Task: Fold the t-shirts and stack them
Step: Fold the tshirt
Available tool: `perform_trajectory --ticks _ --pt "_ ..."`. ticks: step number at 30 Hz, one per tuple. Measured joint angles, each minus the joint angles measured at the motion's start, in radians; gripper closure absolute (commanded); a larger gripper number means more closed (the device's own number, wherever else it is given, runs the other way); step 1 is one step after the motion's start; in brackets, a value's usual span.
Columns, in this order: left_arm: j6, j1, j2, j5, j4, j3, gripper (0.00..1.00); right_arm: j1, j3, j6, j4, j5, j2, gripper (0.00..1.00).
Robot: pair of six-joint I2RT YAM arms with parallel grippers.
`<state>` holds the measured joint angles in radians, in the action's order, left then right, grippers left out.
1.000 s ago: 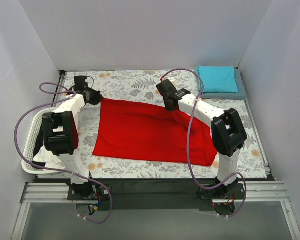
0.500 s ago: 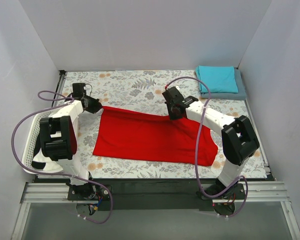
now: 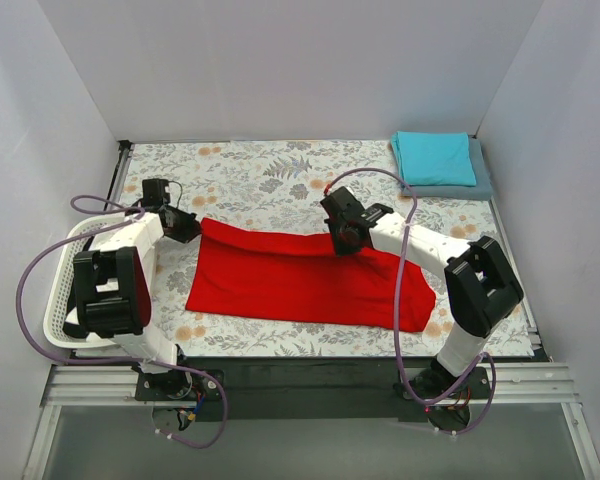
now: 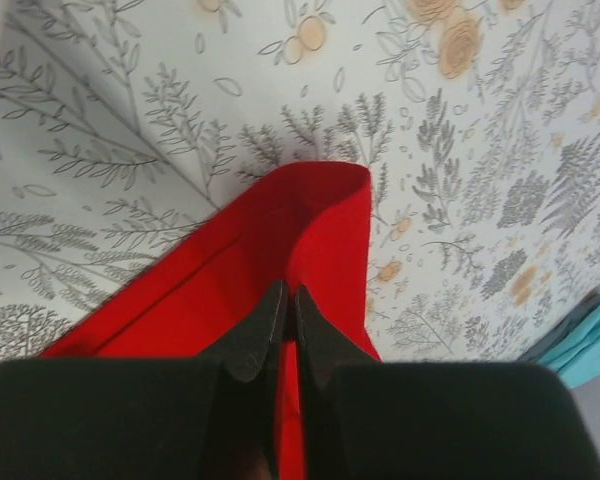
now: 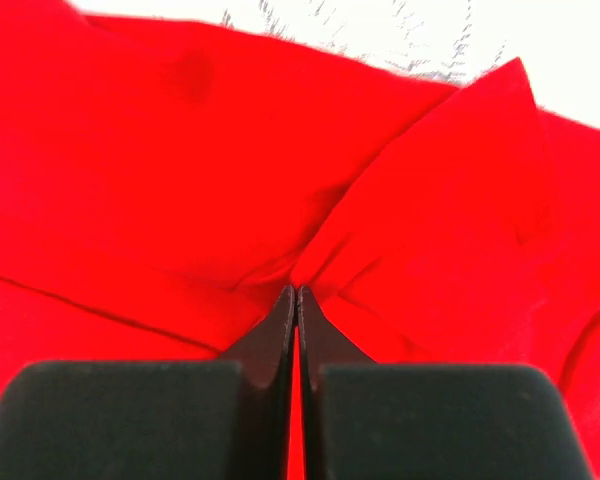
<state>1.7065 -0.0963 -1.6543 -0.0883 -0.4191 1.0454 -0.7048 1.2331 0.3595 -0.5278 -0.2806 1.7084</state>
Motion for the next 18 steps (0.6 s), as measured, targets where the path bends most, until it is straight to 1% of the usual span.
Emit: perform_trajectory --ticks 9,18 --pt "-0.001 0.0 0.033 0.006 -0.046 -0.055 1.0 -0.036 -0.031 0.012 -0.005 0.003 0.0 0.99" --pt "-0.009 -0.001 0.082 0.021 -0.079 -0.087 1.0 -0.044 -0.037 0.016 -0.019 -0.016 0.0 0.99"
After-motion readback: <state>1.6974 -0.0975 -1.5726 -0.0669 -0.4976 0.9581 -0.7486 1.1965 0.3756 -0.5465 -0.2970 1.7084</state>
